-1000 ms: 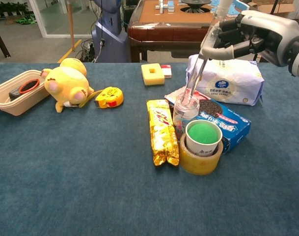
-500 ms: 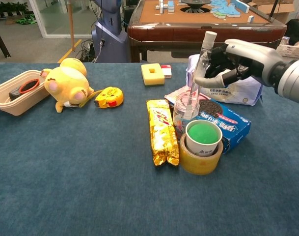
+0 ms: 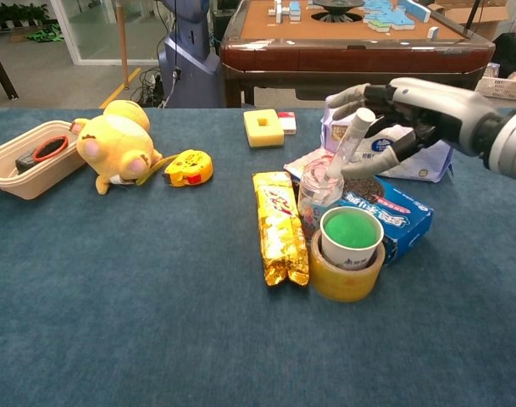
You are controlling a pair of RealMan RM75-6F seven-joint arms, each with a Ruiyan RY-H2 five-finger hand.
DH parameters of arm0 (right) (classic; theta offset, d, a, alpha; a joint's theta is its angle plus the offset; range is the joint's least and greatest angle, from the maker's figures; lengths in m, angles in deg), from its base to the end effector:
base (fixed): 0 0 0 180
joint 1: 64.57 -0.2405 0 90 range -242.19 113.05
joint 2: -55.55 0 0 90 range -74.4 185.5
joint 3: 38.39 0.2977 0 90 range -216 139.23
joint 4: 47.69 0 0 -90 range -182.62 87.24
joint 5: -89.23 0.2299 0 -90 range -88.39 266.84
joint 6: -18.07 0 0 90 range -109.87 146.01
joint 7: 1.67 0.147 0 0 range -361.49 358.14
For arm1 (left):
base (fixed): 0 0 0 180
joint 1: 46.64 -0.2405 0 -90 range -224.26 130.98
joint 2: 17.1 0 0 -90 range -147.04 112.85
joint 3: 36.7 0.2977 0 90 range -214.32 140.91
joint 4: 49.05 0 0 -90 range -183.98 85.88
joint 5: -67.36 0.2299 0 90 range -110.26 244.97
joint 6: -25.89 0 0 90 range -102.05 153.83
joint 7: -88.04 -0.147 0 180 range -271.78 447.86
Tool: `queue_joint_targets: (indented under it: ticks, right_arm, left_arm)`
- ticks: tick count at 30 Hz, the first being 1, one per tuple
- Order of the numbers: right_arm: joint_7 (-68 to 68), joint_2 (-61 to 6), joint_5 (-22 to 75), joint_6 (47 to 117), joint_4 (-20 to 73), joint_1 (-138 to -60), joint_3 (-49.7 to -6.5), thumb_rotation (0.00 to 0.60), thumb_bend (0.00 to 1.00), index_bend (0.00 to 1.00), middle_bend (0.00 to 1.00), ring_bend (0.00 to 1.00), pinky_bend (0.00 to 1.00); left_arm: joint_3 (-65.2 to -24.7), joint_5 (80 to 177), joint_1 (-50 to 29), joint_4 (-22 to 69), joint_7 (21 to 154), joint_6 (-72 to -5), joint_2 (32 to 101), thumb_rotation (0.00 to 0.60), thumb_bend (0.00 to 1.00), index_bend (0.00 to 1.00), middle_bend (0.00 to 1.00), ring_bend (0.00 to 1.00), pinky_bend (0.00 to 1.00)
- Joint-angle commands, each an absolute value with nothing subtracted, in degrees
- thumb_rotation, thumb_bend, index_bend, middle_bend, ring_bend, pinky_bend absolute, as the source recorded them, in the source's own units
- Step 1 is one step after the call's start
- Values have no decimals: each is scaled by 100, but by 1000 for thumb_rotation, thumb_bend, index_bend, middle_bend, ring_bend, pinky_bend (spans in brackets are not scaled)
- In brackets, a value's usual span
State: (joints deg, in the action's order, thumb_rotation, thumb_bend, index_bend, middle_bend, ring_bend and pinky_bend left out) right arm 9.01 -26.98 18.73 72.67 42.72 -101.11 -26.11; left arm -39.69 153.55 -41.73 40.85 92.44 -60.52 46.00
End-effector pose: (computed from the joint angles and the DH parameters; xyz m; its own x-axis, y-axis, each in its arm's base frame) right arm -0.1913 -0.3626 0.0024 -0.0280 -0.3867 0.9218 -0.9639 -0.2339 -0.1274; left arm -0.3642 0.1905 0.1737 0.3796 -0.0274 0.9247 0.9249 -0.0122 -0.3801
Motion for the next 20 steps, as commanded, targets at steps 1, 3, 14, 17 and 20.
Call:
queue_joint_targets:
  ticks: [1, 3, 14, 17, 20]
  right_arm:
    - [615, -2256, 1644, 7866, 4635, -9735, -2727, 600, 161, 148, 164, 163, 163]
    - [304, -1952, 1565, 8234, 4852, -9467, -2856, 600, 162, 148, 164, 163, 162]
    - [-465, -525, 1453, 9505, 5709, -8171, -3516, 600, 169, 148, 165, 163, 163]
    - [-455, -350, 1417, 9749, 5737, -7912, -3601, 600, 169, 148, 166, 163, 162]
    - [-465, -304, 1379, 9931, 5679, -7710, -3663, 600, 169, 148, 165, 163, 162]
  left_arm:
    - [-3981, 15352, -4163, 4087, 9243, -6049, 4598, 600, 200, 183, 101, 110, 0]
    - [-3992, 15350, -4150, 4084, 9249, -6041, 4602, 600, 200, 184, 101, 109, 0]
    - [-4025, 15424, -4053, 4149, 9119, -6012, 4671, 600, 200, 183, 101, 110, 0]
    - [-4022, 15456, -4047, 4213, 9053, -6034, 4671, 600, 200, 183, 101, 110, 0]
    - [-4014, 15471, -4049, 4267, 9002, -6047, 4675, 600, 200, 183, 101, 110, 0]
